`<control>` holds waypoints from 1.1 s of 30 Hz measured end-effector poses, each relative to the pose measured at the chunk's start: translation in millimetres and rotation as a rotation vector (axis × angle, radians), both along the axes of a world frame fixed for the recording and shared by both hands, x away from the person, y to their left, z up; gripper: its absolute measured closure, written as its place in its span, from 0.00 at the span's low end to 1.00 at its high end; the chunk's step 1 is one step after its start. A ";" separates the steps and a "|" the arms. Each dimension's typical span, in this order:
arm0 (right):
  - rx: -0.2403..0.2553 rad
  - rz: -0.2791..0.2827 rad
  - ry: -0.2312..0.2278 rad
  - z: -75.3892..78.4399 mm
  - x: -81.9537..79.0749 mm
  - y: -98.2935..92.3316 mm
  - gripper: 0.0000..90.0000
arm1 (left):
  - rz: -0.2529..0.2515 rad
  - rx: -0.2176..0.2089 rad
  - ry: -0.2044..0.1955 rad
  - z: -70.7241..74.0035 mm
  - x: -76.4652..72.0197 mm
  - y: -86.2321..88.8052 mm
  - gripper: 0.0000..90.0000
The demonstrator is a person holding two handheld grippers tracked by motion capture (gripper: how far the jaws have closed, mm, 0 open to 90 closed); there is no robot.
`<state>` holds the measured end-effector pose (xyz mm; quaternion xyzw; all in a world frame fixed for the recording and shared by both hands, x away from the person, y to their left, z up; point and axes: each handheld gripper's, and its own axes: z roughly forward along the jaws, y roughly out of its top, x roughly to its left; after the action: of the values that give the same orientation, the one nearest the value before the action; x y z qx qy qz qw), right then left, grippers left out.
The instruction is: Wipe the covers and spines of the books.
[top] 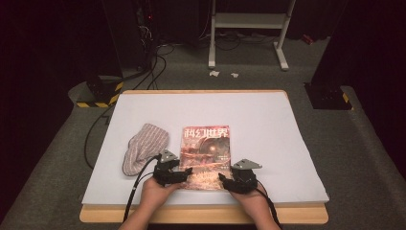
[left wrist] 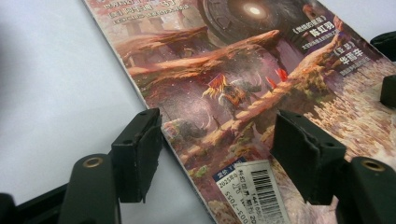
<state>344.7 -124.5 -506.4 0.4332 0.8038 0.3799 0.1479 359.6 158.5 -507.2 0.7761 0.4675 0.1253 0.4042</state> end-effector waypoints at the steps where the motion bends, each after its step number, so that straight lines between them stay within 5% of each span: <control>1: 0.001 -0.001 0.001 0.0 -0.2 0.1 0.46 | 0.002 -0.005 0.001 -0.1 0.1 0.6 0.38; 11: 0.003 0.000 -0.001 -0.2 -0.2 -0.3 0.46 | 0.015 -0.048 -0.009 1.0 -0.8 3.4 0.40; 19: 0.003 -0.007 -0.002 -0.3 -1.1 -0.5 0.46 | 0.031 -0.097 -0.077 6.7 -6.3 2.7 0.42; 24: -0.001 -0.016 -0.008 -0.3 -1.8 -0.1 0.46 | 0.022 -0.171 -0.176 17.5 -14.9 -4.1 0.44; 29: -0.002 -0.020 -0.011 -0.3 -2.4 -1.8 0.46 | -0.051 -0.231 -0.144 18.3 -17.6 -12.4 0.46; 30: -0.004 -0.024 -0.013 -0.3 -2.8 -1.8 0.46 | -0.081 -0.225 -0.105 15.2 -16.6 -17.0 0.49; 33: -0.002 -0.024 -0.013 -0.3 -2.8 -2.0 0.46 | -0.086 -0.179 -0.127 13.2 -20.2 -24.2 0.45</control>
<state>341.9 -126.4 -506.7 0.4403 0.7980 0.3801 0.1580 339.4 134.3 -494.0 0.7468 0.4167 0.1143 0.5056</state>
